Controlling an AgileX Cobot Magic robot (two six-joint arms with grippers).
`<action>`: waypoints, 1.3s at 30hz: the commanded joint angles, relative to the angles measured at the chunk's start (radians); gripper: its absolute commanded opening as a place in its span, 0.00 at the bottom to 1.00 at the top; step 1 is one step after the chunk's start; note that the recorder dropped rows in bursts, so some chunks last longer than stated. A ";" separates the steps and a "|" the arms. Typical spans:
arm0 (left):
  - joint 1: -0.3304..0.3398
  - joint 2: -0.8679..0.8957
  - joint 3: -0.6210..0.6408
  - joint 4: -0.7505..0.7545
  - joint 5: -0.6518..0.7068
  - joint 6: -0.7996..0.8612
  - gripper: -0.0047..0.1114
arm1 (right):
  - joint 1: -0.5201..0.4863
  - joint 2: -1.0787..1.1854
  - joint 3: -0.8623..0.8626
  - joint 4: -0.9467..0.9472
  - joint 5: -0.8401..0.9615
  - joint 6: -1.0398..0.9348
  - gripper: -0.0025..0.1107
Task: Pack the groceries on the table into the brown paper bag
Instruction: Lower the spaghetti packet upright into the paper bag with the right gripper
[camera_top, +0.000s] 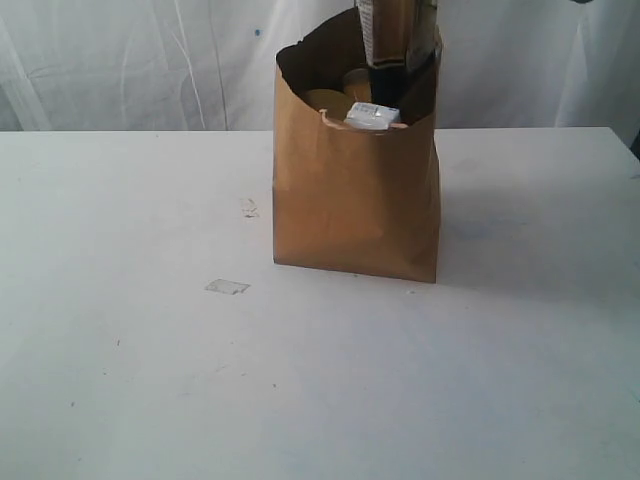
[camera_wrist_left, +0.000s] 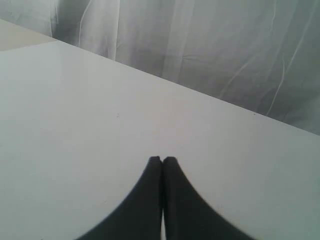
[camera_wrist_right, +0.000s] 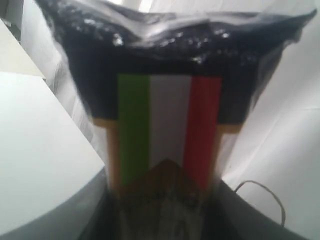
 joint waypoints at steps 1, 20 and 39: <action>0.003 -0.004 0.004 0.008 0.000 -0.002 0.04 | 0.000 0.034 -0.025 0.050 -0.066 -0.031 0.02; 0.003 -0.004 0.004 0.008 0.000 -0.002 0.04 | 0.000 0.210 -0.120 -0.045 -0.211 -0.011 0.02; 0.003 -0.004 0.004 0.008 0.000 -0.002 0.04 | 0.000 0.248 -0.118 -0.217 -0.073 0.269 0.15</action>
